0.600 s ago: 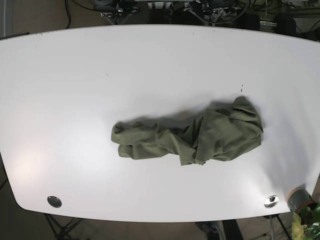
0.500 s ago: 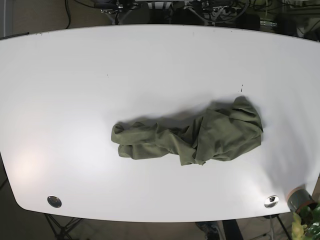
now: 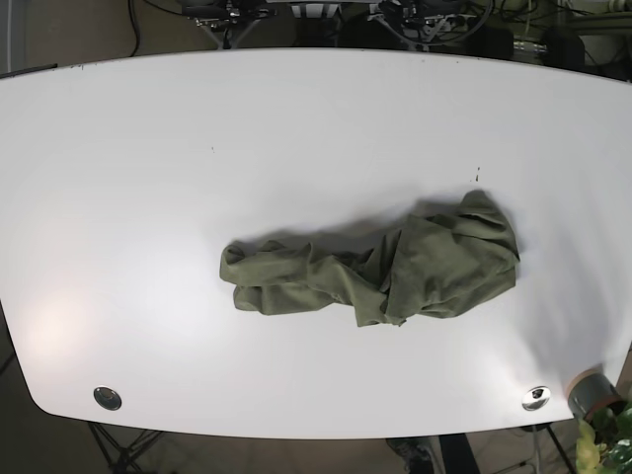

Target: Fold the T-shirt properly

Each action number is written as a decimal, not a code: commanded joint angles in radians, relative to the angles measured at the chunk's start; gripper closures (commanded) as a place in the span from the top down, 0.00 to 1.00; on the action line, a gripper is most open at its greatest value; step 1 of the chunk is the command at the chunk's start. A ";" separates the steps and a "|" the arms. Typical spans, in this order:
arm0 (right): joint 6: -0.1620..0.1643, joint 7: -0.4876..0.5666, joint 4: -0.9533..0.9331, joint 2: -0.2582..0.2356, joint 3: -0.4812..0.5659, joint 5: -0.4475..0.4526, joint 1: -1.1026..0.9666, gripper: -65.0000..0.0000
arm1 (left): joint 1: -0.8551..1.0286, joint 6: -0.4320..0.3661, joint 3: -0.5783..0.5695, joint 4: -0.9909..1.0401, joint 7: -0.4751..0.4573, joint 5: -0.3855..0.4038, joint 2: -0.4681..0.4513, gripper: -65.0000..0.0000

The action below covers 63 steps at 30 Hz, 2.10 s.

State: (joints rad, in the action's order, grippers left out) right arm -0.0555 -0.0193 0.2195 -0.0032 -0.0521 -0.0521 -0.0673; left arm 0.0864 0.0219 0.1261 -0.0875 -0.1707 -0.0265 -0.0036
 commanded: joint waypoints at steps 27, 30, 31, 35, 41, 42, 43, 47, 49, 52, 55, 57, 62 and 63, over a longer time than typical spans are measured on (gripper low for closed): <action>-0.005 0.028 0.370 -0.057 0.001 -0.001 -0.280 0.16 | 0.292 -0.001 -0.001 -0.304 -0.082 0.001 0.001 0.79; -0.005 0.028 0.420 -0.060 0.001 -0.001 -0.325 0.16 | 0.333 -0.001 -0.001 -0.360 -0.076 0.001 0.001 0.79; -0.005 0.028 0.432 -0.060 0.001 -0.001 -0.337 0.16 | 0.349 -0.001 -0.001 -0.375 -0.077 0.001 0.001 0.79; -0.005 0.028 0.509 -0.065 0.001 -0.001 -0.400 0.16 | 0.421 -0.001 -0.001 -0.472 -0.077 0.001 0.001 0.79; -0.005 0.025 0.633 -0.082 0.001 0.007 -0.506 0.16 | 0.553 -0.001 -0.001 -0.660 -0.077 0.001 0.006 0.79; -0.005 0.025 0.650 -0.083 0.001 0.007 -0.521 0.16 | 0.571 -0.001 -0.001 -0.687 -0.077 0.001 0.007 0.79; -0.007 0.025 0.677 -0.085 0.001 0.007 -0.543 0.16 | 0.597 -0.001 -0.001 -0.722 -0.077 0.001 0.007 0.79; -0.007 0.025 0.768 -0.105 0.001 0.008 -0.616 0.16 | 0.689 -0.001 -0.001 -0.832 -0.077 0.001 0.007 0.79; -0.007 0.023 0.820 -0.111 0.001 0.010 -0.656 0.16 | 0.744 -0.001 -0.003 -0.903 -0.077 0.001 0.009 0.79; -0.007 0.023 0.909 -0.126 0.001 0.010 -0.721 0.16 | 0.830 -0.001 -0.003 -1.023 -0.077 0.001 0.023 0.79; -0.007 0.023 0.993 -0.133 0.001 0.010 -0.783 0.16 | 0.907 -0.001 -0.003 -1.131 -0.077 0.001 0.029 0.79; -0.007 0.023 1.067 -0.133 0.001 0.010 -0.833 0.16 | 0.975 -0.001 -0.004 -1.219 -0.077 0.003 0.030 0.79; -0.007 -0.052 1.256 -0.157 0.001 0.011 -0.937 0.16 | 1.116 -0.001 -0.016 -1.414 -0.077 0.003 0.043 0.79; -0.007 -0.069 1.296 -0.157 0.001 0.011 -0.957 0.16 | 1.142 -0.001 -0.021 -1.454 -0.077 0.003 0.043 0.79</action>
State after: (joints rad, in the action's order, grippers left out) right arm -0.0734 -0.0860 1.4681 -0.1490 -0.0463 -0.0441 -0.9901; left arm 1.1809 0.0204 0.1116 -1.4990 -0.2344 -0.0254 0.0326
